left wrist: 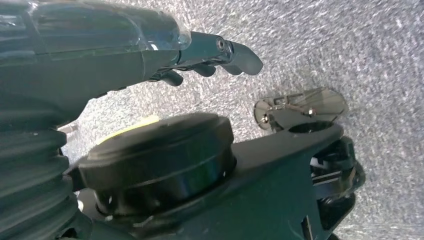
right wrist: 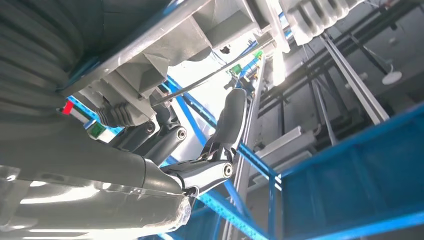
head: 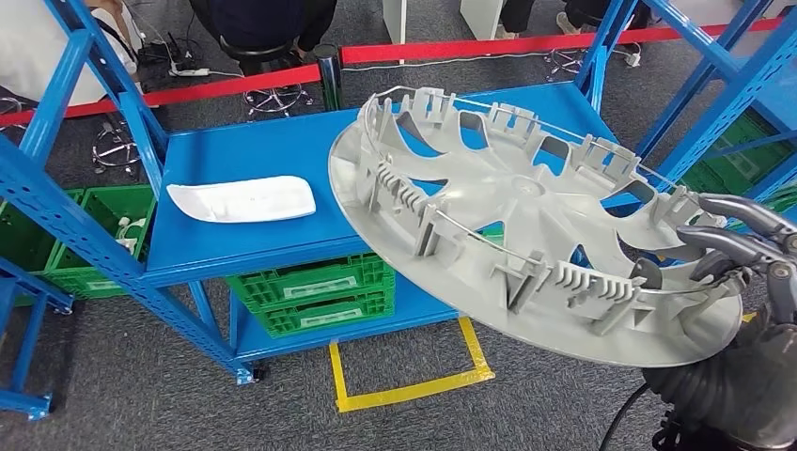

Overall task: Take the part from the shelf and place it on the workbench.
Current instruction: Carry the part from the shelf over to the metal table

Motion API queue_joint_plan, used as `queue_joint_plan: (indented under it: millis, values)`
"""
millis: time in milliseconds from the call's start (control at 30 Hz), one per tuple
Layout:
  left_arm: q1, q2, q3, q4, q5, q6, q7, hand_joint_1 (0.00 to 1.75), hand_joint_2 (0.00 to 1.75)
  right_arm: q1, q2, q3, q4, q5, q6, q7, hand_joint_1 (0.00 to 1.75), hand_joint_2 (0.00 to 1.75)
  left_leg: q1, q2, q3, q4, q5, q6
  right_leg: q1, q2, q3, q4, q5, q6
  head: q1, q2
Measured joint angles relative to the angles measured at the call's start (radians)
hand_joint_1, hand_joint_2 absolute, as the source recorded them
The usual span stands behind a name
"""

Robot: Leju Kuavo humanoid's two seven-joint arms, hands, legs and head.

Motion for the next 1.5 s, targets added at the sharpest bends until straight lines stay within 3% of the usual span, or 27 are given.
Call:
queue_joint_plan:
  millis: [67, 133, 167, 233, 300, 333, 367, 400, 467, 533, 567, 633, 667, 700, 800, 833, 867, 900, 933, 1000, 1067, 1100, 1267, 1300, 1400, 1433, 1500]
  values:
    - [0.0, -0.002, 0.0, 0.0, 0.001, 0.006, 0.012, 0.0, 1.75, -0.003, -0.005, -0.007, -0.01, -0.003, 0.0, 0.002, 1.75, 1.75, -0.001, 0.003, -0.006, 0.001, 0.012, -0.01, 0.005, 0.002, 0.026, -0.054, 0.007, -0.011, -0.002, 0.0]
    - [0.001, 0.0, 0.0, 0.0, 0.006, 0.011, 0.024, 0.0, 1.75, -0.011, -0.007, -0.01, -0.015, -0.006, 0.001, 0.002, 1.75, 1.75, 0.001, 0.008, -0.011, 0.002, 0.019, -0.022, 0.005, 0.003, 0.017, -0.059, 0.022, -0.022, -0.003, 0.0]
    - [0.001, 0.001, 0.0, 0.001, 0.009, 0.013, 0.026, 0.0, 1.75, -0.017, -0.007, -0.01, -0.015, -0.006, 0.003, 0.002, 1.75, 1.75, 0.002, 0.01, -0.018, 0.011, 0.005, -0.028, 0.003, 0.002, 0.01, -0.062, 0.032, -0.028, -0.005, 0.0]
    - [0.001, 0.003, 0.0, 0.001, 0.018, 0.017, 0.019, 0.0, 1.75, -0.03, -0.007, -0.01, -0.016, -0.006, 0.011, 0.0, 1.75, 1.75, 0.005, 0.012, -0.048, 0.086, -0.075, -0.039, 0.0, -0.001, -0.011, -0.065, 0.053, -0.038, -0.016, 0.0]
    - [0.001, 0.003, 0.0, 0.001, 0.027, 0.02, 0.003, 0.0, 1.75, -0.047, -0.007, -0.009, -0.019, -0.007, 0.021, -0.003, 1.75, 1.75, 0.01, 0.012, -0.083, 0.213, -0.168, -0.049, 0.0, -0.001, -0.04, -0.062, 0.073, -0.041, -0.026, 0.0]
    - [0.001, 0.003, 0.0, 0.001, 0.03, 0.021, -0.007, 0.0, 1.75, -0.058, -0.007, -0.008, -0.02, -0.008, 0.027, -0.005, 1.75, 1.75, 0.012, 0.012, -0.09, 0.263, -0.187, -0.052, 0.0, -0.001, -0.056, -0.059, 0.083, -0.04, -0.029, 0.0]
    - [0.0, 0.002, 0.0, 0.001, 0.032, 0.021, -0.017, 0.0, 1.75, -0.069, -0.007, -0.006, -0.021, -0.009, 0.033, -0.007, 1.75, 1.75, 0.014, 0.012, -0.082, 0.283, -0.181, -0.054, 0.0, -0.001, -0.072, -0.055, 0.091, -0.039, -0.031, 0.0]
    - [0.0, 0.001, 0.0, 0.001, 0.035, 0.022, -0.027, 0.0, 1.75, -0.08, -0.007, -0.004, -0.021, -0.011, 0.038, -0.009, 1.75, 1.75, 0.015, 0.012, -0.056, 0.267, -0.157, -0.055, 0.0, -0.002, -0.087, -0.05, 0.1, -0.036, -0.033, 0.0]
    - [-0.001, -0.002, 0.0, 0.0, 0.038, 0.023, -0.043, 0.0, 1.75, -0.099, -0.007, 0.002, -0.021, -0.015, 0.045, -0.012, 1.75, 1.75, 0.017, 0.012, 0.039, 0.15, -0.107, -0.052, 0.0, -0.002, -0.113, -0.036, 0.112, -0.03, -0.035, 0.0]
    - [-0.004, -0.005, 0.0, 0.0, 0.04, 0.024, -0.049, 0.0, 1.75, -0.113, -0.006, 0.008, -0.021, -0.017, 0.047, -0.015, 1.75, 1.75, 0.016, 0.01, 0.126, 0.019, -0.105, -0.043, 0.001, -0.004, -0.129, -0.025, 0.122, -0.02, -0.035, 0.0]
    - [-0.005, -0.006, 0.0, 0.0, 0.041, 0.024, -0.048, 0.0, 1.75, -0.119, -0.005, 0.011, -0.021, -0.017, 0.047, -0.017, 1.75, 1.75, 0.014, 0.008, 0.145, -0.016, -0.114, -0.038, 0.002, -0.005, -0.133, -0.022, 0.129, -0.014, -0.033, 0.0]
    - [-0.005, -0.008, 0.0, 0.0, 0.045, 0.024, -0.037, 0.0, 1.75, -0.125, -0.004, 0.017, -0.02, -0.016, 0.044, -0.018, 1.75, 1.75, 0.012, 0.007, 0.14, -0.03, -0.107, -0.023, -0.001, -0.006, -0.14, -0.023, 0.142, -0.002, -0.031, 0.0]
    - [-0.004, -0.007, 0.0, 0.001, 0.047, 0.024, -0.029, 0.0, 1.75, -0.126, -0.004, 0.02, -0.02, -0.015, 0.042, -0.019, 1.75, 1.75, 0.012, 0.007, 0.131, -0.03, -0.097, -0.014, -0.002, -0.005, -0.146, -0.018, 0.133, 0.004, -0.031, 0.0]
    - [-0.004, -0.007, 0.0, 0.001, 0.049, 0.024, -0.02, 0.0, 1.75, -0.125, -0.004, 0.023, -0.02, -0.014, 0.04, -0.019, 1.75, 1.75, 0.013, 0.008, 0.12, -0.032, -0.085, -0.005, -0.004, -0.004, -0.155, 0.003, 0.104, 0.01, -0.028, 0.0]
    - [-0.004, -0.006, 0.0, 0.001, 0.052, 0.024, -0.005, 0.0, 1.75, -0.121, -0.004, 0.034, -0.02, -0.009, 0.037, -0.018, 1.75, 1.75, 0.011, 0.01, 0.078, -0.031, -0.048, 0.009, -0.006, -0.003, -0.192, 0.172, -0.046, 0.022, -0.012, 0.0]
    - [-0.003, -0.006, 0.0, 0.001, 0.052, 0.024, -0.004, 0.0, 1.75, -0.12, -0.004, 0.037, -0.02, -0.008, 0.037, -0.018, 1.75, 1.75, 0.009, 0.011, 0.062, -0.031, -0.036, 0.01, -0.006, -0.002, -0.197, 0.23, -0.071, 0.023, -0.008, 0.0]
    - [-0.003, -0.005, 0.0, 0.001, 0.053, 0.024, -0.003, 0.0, 1.75, -0.118, -0.004, 0.039, -0.02, -0.008, 0.036, -0.018, 1.75, 1.75, 0.007, 0.011, 0.046, -0.03, -0.024, 0.01, -0.006, -0.002, -0.191, 0.264, -0.072, 0.022, -0.004, 0.0]
    - [-0.003, -0.005, 0.0, 0.001, 0.053, 0.024, -0.003, 0.0, 1.75, -0.117, -0.004, 0.041, -0.02, -0.008, 0.036, -0.018, 1.75, 1.75, 0.005, 0.011, 0.031, -0.029, -0.012, 0.009, -0.005, -0.002, -0.17, 0.261, -0.052, 0.02, -0.002, 0.0]
    - [-0.003, -0.004, 0.0, 0.001, 0.054, 0.024, -0.003, 0.0, 1.75, -0.117, -0.004, 0.043, -0.02, -0.008, 0.036, -0.018, 1.75, 1.75, 0.003, 0.011, 0.017, -0.028, -0.001, 0.008, -0.005, -0.002, -0.132, 0.223, -0.023, 0.016, 0.0, 0.0]
    - [-0.003, -0.004, 0.0, 0.001, 0.054, 0.024, -0.002, 0.0, 1.75, -0.117, -0.004, 0.044, -0.021, -0.007, 0.036, -0.018, 1.75, 1.75, -0.001, 0.012, -0.001, -0.025, 0.017, 0.003, -0.001, 0.0, -0.02, 0.068, 0.013, 0.005, 0.001, 0.0]
    - [-0.004, -0.004, 0.0, 0.001, 0.054, 0.024, -0.002, 0.0, 1.75, -0.118, -0.004, 0.045, -0.021, -0.007, 0.035, -0.018, 1.75, 1.75, -0.004, 0.014, -0.013, -0.022, 0.035, -0.006, 0.005, 0.002, 0.063, -0.063, 0.006, -0.007, 0.0, 0.0]
    - [-0.004, -0.003, 0.0, 0.001, 0.054, 0.024, -0.002, 0.0, 1.75, -0.118, -0.004, 0.046, -0.022, -0.007, 0.035, -0.018, 1.75, 1.75, -0.004, 0.016, -0.018, -0.021, 0.043, -0.01, 0.007, 0.002, 0.077, -0.091, 0.002, -0.011, -0.001, 0.0]
    - [-0.002, -0.003, 0.0, 0.001, 0.055, 0.024, -0.002, 0.0, 1.75, -0.118, -0.004, 0.048, -0.022, -0.007, 0.034, -0.018, 1.75, 1.75, -0.003, 0.02, -0.025, -0.022, 0.058, -0.02, 0.01, 0.003, 0.068, -0.094, 0.007, -0.021, -0.003, 0.0]
    - [-0.001, -0.002, 0.0, 0.001, 0.055, 0.024, -0.002, 0.0, 1.75, -0.118, -0.003, 0.049, -0.021, -0.007, 0.034, -0.018, 1.75, 1.75, -0.003, 0.019, -0.03, -0.017, 0.048, -0.023, 0.008, 0.001, 0.061, -0.096, 0.014, -0.025, -0.004, 0.0]
    - [-0.001, 0.0, 0.0, 0.001, 0.055, 0.024, -0.002, 0.0, 1.75, -0.116, -0.002, 0.058, -0.02, -0.007, 0.033, -0.018, 1.75, 1.75, 0.008, 0.014, -0.081, 0.191, -0.131, -0.044, 0.006, -0.006, -0.006, -0.09, 0.066, -0.044, -0.022, 0.0]
    - [-0.001, 0.0, 0.0, 0.001, 0.055, 0.024, -0.002, 0.0, 1.75, -0.116, -0.002, 0.061, -0.02, -0.007, 0.033, -0.018, 1.75, 1.75, 0.011, 0.012, -0.088, 0.263, -0.168, -0.048, 0.007, -0.006, -0.034, -0.082, 0.083, -0.046, -0.028, 0.0]
    - [-0.001, 0.0, 0.0, 0.001, 0.054, 0.024, -0.005, 0.0, 1.75, -0.116, -0.002, 0.064, -0.02, -0.007, 0.032, -0.017, 1.75, 1.75, 0.012, 0.012, -0.043, 0.259, -0.117, -0.048, 0.007, -0.007, -0.075, -0.064, 0.1, -0.043, -0.032, 0.0]
